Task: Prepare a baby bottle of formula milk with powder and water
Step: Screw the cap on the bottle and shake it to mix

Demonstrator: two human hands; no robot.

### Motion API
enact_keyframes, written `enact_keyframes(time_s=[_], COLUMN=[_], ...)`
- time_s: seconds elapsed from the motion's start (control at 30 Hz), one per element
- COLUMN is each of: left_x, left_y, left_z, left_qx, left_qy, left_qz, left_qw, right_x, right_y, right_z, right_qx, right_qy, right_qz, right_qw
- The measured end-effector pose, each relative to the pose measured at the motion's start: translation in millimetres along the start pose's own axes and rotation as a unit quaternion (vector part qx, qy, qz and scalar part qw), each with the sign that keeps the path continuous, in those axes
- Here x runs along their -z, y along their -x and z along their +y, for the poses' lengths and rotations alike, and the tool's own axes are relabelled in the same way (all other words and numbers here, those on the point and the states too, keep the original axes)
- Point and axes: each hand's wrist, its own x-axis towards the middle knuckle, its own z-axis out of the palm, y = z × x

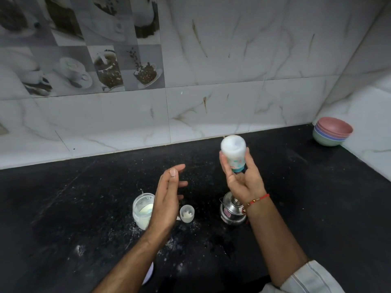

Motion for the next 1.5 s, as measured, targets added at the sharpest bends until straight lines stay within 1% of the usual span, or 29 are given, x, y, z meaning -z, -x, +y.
enact_keyframes(time_s=[0.07, 0.13, 0.2, 0.23, 0.27, 0.3, 0.37, 0.4, 0.43, 0.47, 0.5, 0.57, 0.6, 0.63, 0.67, 0.73, 0.8, 0.87, 0.97, 1.03, 1.1, 1.2, 1.23, 1.27, 1.3, 1.33, 1.4, 1.43, 1.5], left_x=[-1, -2, -2, -2, -2, -2, -2, -2, -2, -2, -2, -1, -1, 0, 0, 0, 0, -1, -3, -2, -2, -2, -3, -3, -4, -4, -5, -5, -3], left_y=[1, 0, 0, 0, 0, 0, 0, 0, -1, 0, -1, -1, -1, -1, -2, -2, -2, -2, -3, -3, -3, -4, -4, -4, -4, -4, -3, -3, -3], left_z=[2, 3, 2, 2, 2, 2, 2, 1, 1, 1, 1, 0, 0, 0, -1, -1, -1, -1, -1, -1, -1, -2, -3, -3, -3, -3, -3, -3, -3], left_qx=[0.001, 0.001, 0.000, 0.000, 0.001, 0.001, 0.001, 0.001, 0.001, 0.001, 0.001, 0.001, 0.001, 0.001, 0.002, 0.003, 0.003, 0.003, 0.002, 0.003, 0.001, 0.000, 0.000, 0.000, 0.000, -0.002, -0.004, -0.005, -0.006], left_qy=[0.000, -0.001, 0.000, 0.001, 0.000, 0.000, -0.002, -0.003, -0.004, -0.005, -0.006, -0.005, -0.005, -0.005, -0.004, -0.002, -0.003, -0.006, -0.005, -0.006, -0.004, -0.002, -0.002, -0.002, -0.002, -0.002, -0.003, -0.003, -0.003], left_qz=[-0.003, -0.005, -0.006, -0.006, -0.005, -0.005, -0.006, -0.006, -0.007, -0.008, -0.008, -0.007, -0.005, -0.004, -0.004, -0.005, -0.006, -0.008, -0.011, -0.009, -0.007, -0.005, -0.004, -0.003, -0.004, -0.004, -0.006, -0.005, 0.001], left_qw=[1.000, 1.000, 1.000, 1.000, 1.000, 1.000, 1.000, 1.000, 1.000, 1.000, 1.000, 1.000, 1.000, 1.000, 1.000, 1.000, 1.000, 1.000, 1.000, 1.000, 1.000, 1.000, 1.000, 1.000, 1.000, 1.000, 1.000, 1.000, 1.000], right_x=[2, 1, 1, 2, 3, 6, 13, 16, 17, 15, 13, 6, 3, -1, -2, -4, -5, -11, -16, -19, -21, -20, -14, -6, 4, 14, 31, 36, 32], right_y=[-1, -1, 1, 2, 5, 6, 3, 2, 0, 0, 1, 5, 7, 5, 5, 7, 8, 11, 20, 29, 36, 47, 46, 43, 37, 31, 25, 27, 36], right_z=[-2, 0, 4, 5, 5, 4, 3, 2, 0, 1, 2, 1, -2, -6, -9, -11, -12, -9, -4, -3, 0, 11, 16, 20, 23, 26, 32, 34, 36], right_qx=[0.005, 0.027, 0.068, 0.106, 0.162, 0.233, 0.384, 0.426, 0.442, 0.441, 0.423, 0.318, 0.227, 0.132, 0.052, -0.023, -0.012, 0.033, 0.140, 0.247, 0.350, 0.478, 0.514, 0.545, 0.554, 0.524, 0.417, 0.398, 0.433], right_qy=[-0.026, 0.001, 0.085, 0.151, 0.242, 0.351, 0.553, 0.604, 0.620, 0.605, 0.564, 0.406, 0.301, 0.187, 0.078, -0.053, -0.049, 0.018, 0.168, 0.279, 0.373, 0.436, 0.458, 0.499, 0.552, 0.611, 0.687, 0.691, 0.661], right_qz=[0.011, 0.003, -0.001, 0.001, -0.002, -0.012, -0.033, -0.035, -0.032, -0.032, -0.029, -0.007, 0.010, 0.019, 0.019, 0.011, 0.009, -0.013, -0.023, -0.029, -0.057, -0.100, -0.110, -0.117, -0.134, -0.148, -0.141, -0.126, -0.110], right_qw=[1.000, 1.000, 0.994, 0.983, 0.957, 0.907, 0.739, 0.673, 0.648, 0.662, 0.709, 0.857, 0.926, 0.973, 0.995, 0.998, 0.999, 0.999, 0.975, 0.928, 0.857, 0.756, 0.717, 0.663, 0.609, 0.575, 0.578, 0.590, 0.603])
